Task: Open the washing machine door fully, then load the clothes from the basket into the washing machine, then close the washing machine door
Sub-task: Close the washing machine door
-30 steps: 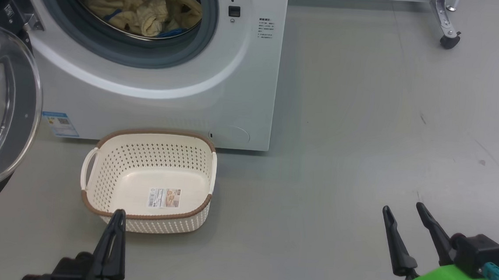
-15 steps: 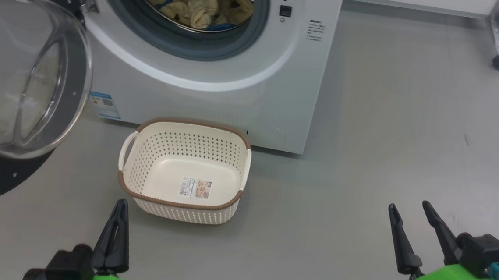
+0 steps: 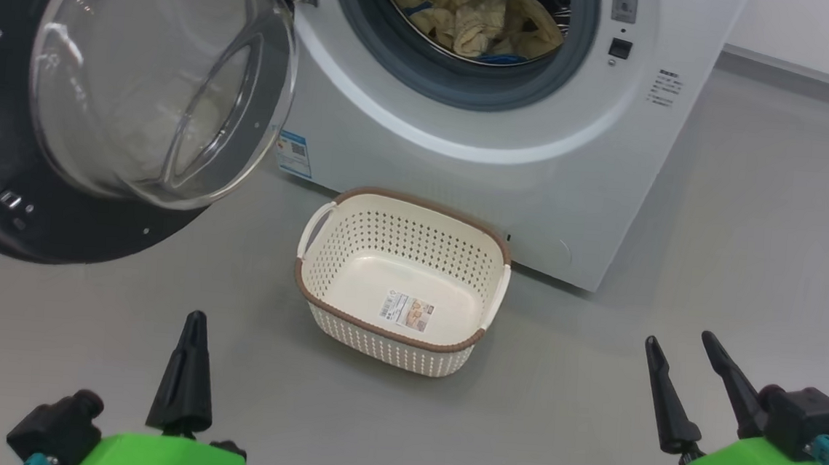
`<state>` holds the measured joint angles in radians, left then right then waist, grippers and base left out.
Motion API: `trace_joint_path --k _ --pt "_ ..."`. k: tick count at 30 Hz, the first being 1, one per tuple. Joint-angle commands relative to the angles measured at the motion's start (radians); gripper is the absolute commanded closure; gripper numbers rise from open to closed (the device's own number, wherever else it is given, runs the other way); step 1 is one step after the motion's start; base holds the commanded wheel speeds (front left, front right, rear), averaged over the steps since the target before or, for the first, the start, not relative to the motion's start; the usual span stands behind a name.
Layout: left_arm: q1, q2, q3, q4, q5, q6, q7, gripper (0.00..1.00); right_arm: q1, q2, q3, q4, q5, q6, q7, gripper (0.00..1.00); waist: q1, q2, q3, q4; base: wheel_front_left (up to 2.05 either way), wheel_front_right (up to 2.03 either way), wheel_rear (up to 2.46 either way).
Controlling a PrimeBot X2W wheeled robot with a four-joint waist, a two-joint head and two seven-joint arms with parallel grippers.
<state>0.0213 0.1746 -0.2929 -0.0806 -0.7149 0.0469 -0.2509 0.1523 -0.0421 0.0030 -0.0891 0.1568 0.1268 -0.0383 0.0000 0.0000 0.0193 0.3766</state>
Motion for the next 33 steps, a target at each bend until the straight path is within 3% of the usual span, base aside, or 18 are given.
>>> trace_joint_path --k 1,7,13,23,33 --pt "-0.027 -0.007 0.049 -0.040 -0.041 -0.025 -0.011 1.00 -0.026 -0.012 0.018 -0.038 -0.004 0.004 0.000 0.00 0.0000 0.0000 -0.011 0.038 0.00 0.00 0.00" --pt "-0.014 -0.050 0.118 -0.086 -0.307 -0.127 0.016 1.00 -0.021 -0.011 0.018 -0.042 0.006 0.004 0.003 0.00 0.0000 0.0000 -0.023 0.086 0.00 0.00 0.00" --pt "-0.008 -0.057 0.200 -0.175 -0.589 -0.164 0.069 1.00 -0.022 -0.010 0.020 -0.042 0.009 0.004 0.003 0.00 0.0000 0.0000 -0.027 0.107 0.00 0.00 0.00" --pt "-0.109 0.022 0.330 -0.250 -0.767 -0.175 0.117 1.00 -0.023 -0.009 0.019 -0.049 0.010 0.004 0.006 0.00 0.0000 0.0000 -0.018 0.111 0.00 0.00 0.00" --pt "-0.357 0.134 0.467 -0.137 -0.907 -0.177 0.169 1.00 -0.029 -0.009 0.024 -0.063 0.009 0.004 0.014 0.00 0.0000 0.0000 0.004 0.096 0.00 0.00 0.00"
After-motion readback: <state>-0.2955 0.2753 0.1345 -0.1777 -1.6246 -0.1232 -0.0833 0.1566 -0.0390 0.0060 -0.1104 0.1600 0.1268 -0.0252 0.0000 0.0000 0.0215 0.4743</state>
